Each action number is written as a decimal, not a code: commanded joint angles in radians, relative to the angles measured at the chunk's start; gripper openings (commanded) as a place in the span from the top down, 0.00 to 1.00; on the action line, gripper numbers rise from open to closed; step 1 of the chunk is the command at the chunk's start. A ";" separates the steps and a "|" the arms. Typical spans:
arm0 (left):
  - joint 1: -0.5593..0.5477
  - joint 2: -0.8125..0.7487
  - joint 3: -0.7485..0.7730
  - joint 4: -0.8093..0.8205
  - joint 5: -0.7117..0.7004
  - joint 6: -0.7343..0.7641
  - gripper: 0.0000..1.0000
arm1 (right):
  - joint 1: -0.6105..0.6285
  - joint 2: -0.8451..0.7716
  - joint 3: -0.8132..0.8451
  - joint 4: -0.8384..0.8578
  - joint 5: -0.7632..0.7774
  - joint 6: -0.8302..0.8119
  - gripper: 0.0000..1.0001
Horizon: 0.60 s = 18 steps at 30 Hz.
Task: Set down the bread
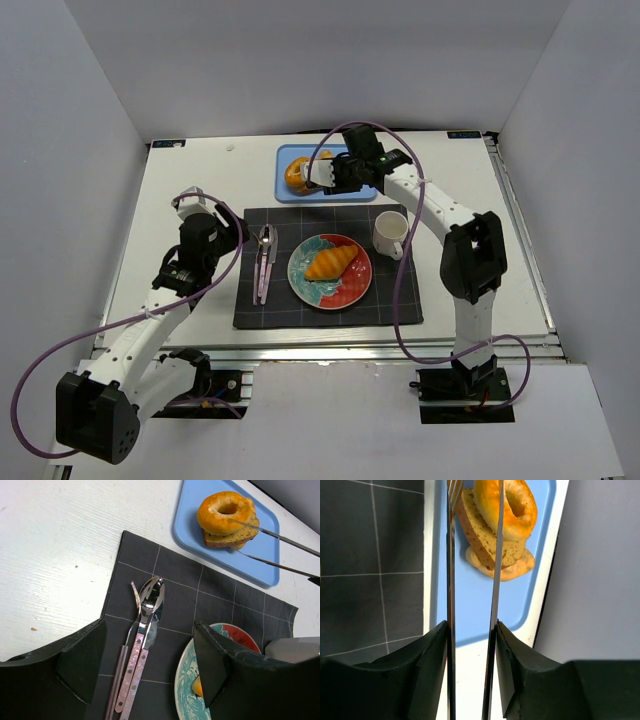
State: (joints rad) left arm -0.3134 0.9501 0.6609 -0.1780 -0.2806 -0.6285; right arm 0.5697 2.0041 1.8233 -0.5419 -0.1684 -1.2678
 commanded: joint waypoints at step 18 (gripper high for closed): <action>-0.003 0.003 0.009 0.025 -0.012 0.006 0.20 | 0.029 0.088 0.056 0.094 0.125 -0.113 0.51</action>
State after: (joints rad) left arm -0.3134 0.9596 0.6609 -0.1719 -0.2806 -0.6285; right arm 0.5911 2.0914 1.8271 -0.4812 -0.0727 -1.3506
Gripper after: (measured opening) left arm 0.794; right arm 0.488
